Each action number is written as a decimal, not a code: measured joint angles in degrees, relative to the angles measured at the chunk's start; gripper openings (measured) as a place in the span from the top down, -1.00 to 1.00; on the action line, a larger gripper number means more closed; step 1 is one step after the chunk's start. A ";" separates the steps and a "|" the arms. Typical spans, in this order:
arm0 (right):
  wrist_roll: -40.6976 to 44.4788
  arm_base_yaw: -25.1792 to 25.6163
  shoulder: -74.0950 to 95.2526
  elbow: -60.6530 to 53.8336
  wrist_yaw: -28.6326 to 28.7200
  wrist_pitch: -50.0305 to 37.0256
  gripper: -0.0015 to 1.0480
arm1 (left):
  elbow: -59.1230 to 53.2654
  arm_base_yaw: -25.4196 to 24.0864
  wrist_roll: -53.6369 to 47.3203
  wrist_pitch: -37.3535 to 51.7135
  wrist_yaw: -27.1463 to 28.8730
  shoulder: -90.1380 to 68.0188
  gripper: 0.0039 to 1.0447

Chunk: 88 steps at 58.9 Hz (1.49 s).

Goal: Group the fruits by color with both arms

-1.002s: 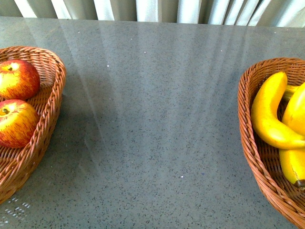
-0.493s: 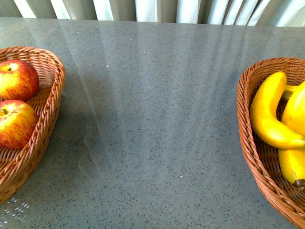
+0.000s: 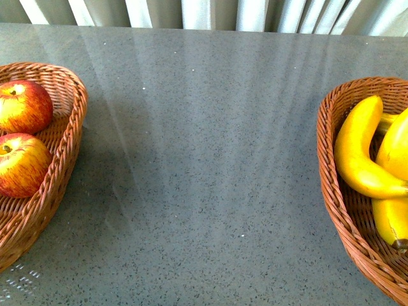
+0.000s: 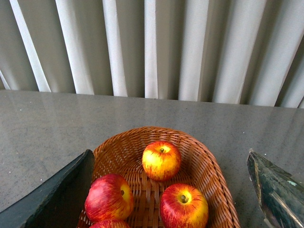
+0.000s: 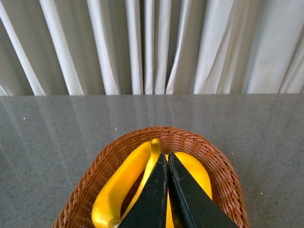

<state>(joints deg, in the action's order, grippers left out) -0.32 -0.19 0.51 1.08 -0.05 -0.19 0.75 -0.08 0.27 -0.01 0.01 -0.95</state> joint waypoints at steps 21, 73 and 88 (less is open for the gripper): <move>0.09 0.00 -0.17 0.00 0.02 0.11 0.59 | 0.00 -0.02 -0.02 0.00 0.00 0.00 -0.83; 0.09 0.00 -0.17 0.00 0.02 0.11 -0.82 | 0.00 0.00 -0.02 0.00 0.00 0.00 -0.83; 0.07 0.00 -0.17 0.00 0.02 0.11 -0.82 | 0.00 0.00 -0.02 0.00 0.00 0.00 -0.83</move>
<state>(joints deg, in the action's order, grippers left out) -0.25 -0.19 0.34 1.08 -0.03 -0.08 0.75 -0.08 0.25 -0.01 0.01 -0.95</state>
